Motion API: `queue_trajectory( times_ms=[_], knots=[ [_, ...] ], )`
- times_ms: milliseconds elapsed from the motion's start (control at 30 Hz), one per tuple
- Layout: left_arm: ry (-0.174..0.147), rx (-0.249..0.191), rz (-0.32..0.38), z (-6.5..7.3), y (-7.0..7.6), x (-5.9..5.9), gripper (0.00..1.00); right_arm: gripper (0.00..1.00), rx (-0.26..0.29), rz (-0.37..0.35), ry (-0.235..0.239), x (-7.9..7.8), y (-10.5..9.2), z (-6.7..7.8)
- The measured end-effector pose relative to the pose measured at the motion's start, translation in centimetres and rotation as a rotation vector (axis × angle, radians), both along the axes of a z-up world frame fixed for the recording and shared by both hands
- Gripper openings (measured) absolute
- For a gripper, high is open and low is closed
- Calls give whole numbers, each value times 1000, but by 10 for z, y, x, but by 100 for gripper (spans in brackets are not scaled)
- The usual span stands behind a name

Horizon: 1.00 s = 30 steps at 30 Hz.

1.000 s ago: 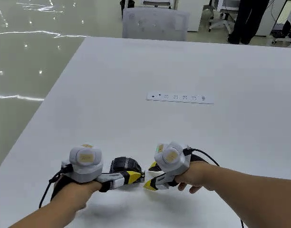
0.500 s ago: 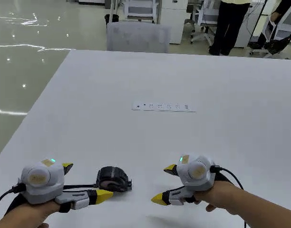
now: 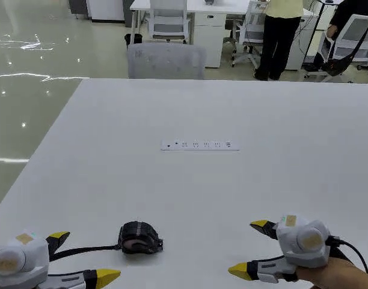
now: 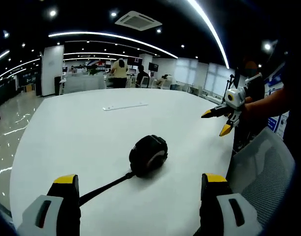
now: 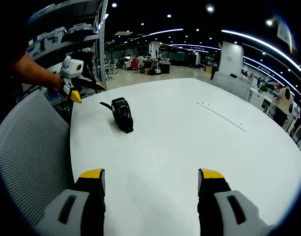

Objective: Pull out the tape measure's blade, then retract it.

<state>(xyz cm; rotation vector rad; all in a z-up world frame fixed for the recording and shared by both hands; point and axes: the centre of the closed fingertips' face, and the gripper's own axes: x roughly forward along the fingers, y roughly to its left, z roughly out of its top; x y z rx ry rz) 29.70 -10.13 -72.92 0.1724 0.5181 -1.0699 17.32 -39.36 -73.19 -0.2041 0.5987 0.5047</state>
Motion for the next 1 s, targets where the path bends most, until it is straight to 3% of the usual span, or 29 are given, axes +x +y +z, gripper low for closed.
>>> queue_trajectory(
  times_ms=[67, 167, 367, 533, 767, 1000],
  knots=[
    [11, -9, 7, 2, 6, 0, 100, 81, 24, -39, -19, -7, -9, 6],
    [50, -77, 57, 13, 11, 0, 100, 85, 50, -78, -29, -19, -21, 10],
    [23, -54, 62, 17, 20, -4, 100, 93, 21, -117, -32, -48, -39, 7],
    [-13, -23, 17, 21, 16, -14, 100, 97, 12, -137, -38, -64, -46, 8],
    [-16, -30, -5, 24, 13, -19, 100, 98, 36, -193, -46, -69, -55, 10],
    [-10, -22, -2, 19, 14, -17, 100, 97, -3, -161, -37, -72, -53, 8]
  ],
)
